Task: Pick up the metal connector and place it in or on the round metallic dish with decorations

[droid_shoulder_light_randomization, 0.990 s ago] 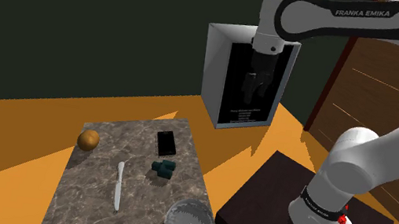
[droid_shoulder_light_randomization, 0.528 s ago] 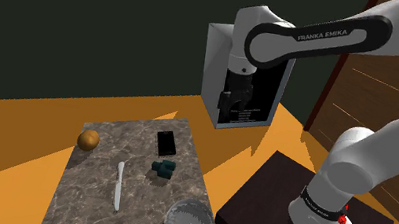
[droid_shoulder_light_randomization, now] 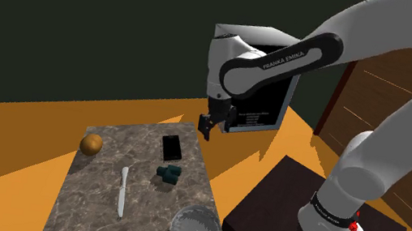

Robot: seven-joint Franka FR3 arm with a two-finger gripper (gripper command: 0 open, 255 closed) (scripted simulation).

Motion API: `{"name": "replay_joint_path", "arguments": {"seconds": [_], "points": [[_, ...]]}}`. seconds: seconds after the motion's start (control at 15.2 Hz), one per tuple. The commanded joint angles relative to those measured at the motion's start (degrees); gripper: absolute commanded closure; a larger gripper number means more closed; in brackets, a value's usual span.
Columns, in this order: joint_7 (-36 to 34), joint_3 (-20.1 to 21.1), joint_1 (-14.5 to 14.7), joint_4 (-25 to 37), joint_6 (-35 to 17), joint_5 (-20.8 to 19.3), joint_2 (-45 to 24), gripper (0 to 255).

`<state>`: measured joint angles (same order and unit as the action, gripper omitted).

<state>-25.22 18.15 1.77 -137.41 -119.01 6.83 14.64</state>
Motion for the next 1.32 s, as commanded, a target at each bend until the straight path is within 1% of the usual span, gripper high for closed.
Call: {"name": "replay_joint_path", "arguments": {"seconds": [0.0, 0.26, 0.53, 0.92, 1.25], "points": [[-3.73, 1.65, -0.03, 1.92, -2.43, -1.23, -4.63, 0], [-11.02, 3.65, 0.17, 6.24, -6.69, -5.26, -14.32, 0], [-18.39, 3.94, 1.52, 11.88, -9.52, -10.3, -24.3, 0], [-27.52, 1.61, 5.63, 22.73, -11.12, -16.68, -38.95, 0], [-32.65, -1.13, 9.54, 34.03, -10.44, -19.63, -50.86, 0]]}}
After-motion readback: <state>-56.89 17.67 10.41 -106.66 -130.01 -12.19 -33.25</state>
